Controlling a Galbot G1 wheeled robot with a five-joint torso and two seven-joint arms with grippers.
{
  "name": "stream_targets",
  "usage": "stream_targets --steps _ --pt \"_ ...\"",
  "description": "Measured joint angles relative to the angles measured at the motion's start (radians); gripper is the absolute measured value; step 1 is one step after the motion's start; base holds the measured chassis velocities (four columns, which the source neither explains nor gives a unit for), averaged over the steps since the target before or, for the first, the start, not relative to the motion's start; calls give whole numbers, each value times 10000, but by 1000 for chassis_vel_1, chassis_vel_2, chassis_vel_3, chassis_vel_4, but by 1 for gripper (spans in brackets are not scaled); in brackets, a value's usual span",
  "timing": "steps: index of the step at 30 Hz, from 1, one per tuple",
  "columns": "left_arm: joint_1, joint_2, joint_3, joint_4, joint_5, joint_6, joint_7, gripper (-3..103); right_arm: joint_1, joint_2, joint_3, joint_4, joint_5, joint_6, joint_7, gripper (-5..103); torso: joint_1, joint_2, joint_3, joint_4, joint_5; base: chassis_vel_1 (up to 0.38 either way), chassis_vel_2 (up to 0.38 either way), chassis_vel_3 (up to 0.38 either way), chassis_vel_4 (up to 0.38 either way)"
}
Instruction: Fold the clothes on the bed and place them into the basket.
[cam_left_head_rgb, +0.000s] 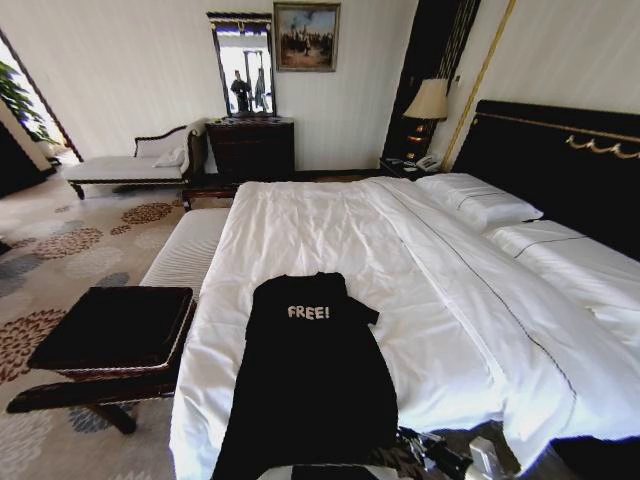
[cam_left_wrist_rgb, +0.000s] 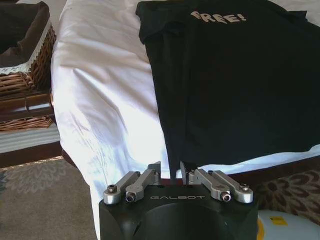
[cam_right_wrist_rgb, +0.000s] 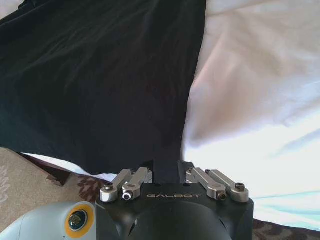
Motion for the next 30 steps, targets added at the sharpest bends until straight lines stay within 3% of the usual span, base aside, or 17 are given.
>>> stream_targets --steps 1,3,5,9,11,13,14,16,17,20,30 --pt "17 4 -10 18 6 3 -33 32 -72 18 29 23 -63 2 30 30 0 0 0 -1 0 0 0 0 0" --pt "27 5 -17 19 13 -1 -48 32 -112 22 55 35 -91 5 34 36 0 0 0 -1 0 0 0 0 0" --pt "64 -18 -79 -54 127 -145 -151 48 -308 41 365 112 -234 103 35 46 -1 0 0 -2 -1 0 0 0 0" --pt "-61 -80 -141 -147 424 -431 -344 54 -216 182 831 273 -349 267 36 57 -1 1 0 -3 0 0 0 0 0" --pt "-632 -228 -251 -206 648 -602 -521 70 316 405 1322 536 -372 449 132 68 0 1 0 0 0 0 0 0 0" --pt "-939 -283 -298 -206 653 -604 -576 70 657 480 1462 598 -428 559 204 73 0 0 0 -1 0 0 0 0 0" --pt "-1070 -308 -320 -202 646 -605 -599 76 759 497 1491 609 -446 587 222 73 0 0 0 0 -1 0 0 0 0" --pt "-2106 -446 -387 -94 322 -585 -631 86 1664 581 1593 613 -694 848 356 84 0 0 1 1 -1 0 0 0 0" --pt "-2106 -446 -387 -94 322 -585 -631 86 1664 581 1593 613 -694 848 356 84 0 0 1 1 -1 0 0 0 0" --pt "-3232 -550 -288 9 -160 -553 -553 96 2454 600 1266 376 -1188 1127 472 98 1 -1 1 -1 -1 0 0 0 0" --pt "-5034 -796 110 216 -427 -66 -192 100 4932 1102 -387 -879 -3244 1692 637 100 1 -1 2 1 1 0 0 0 0"
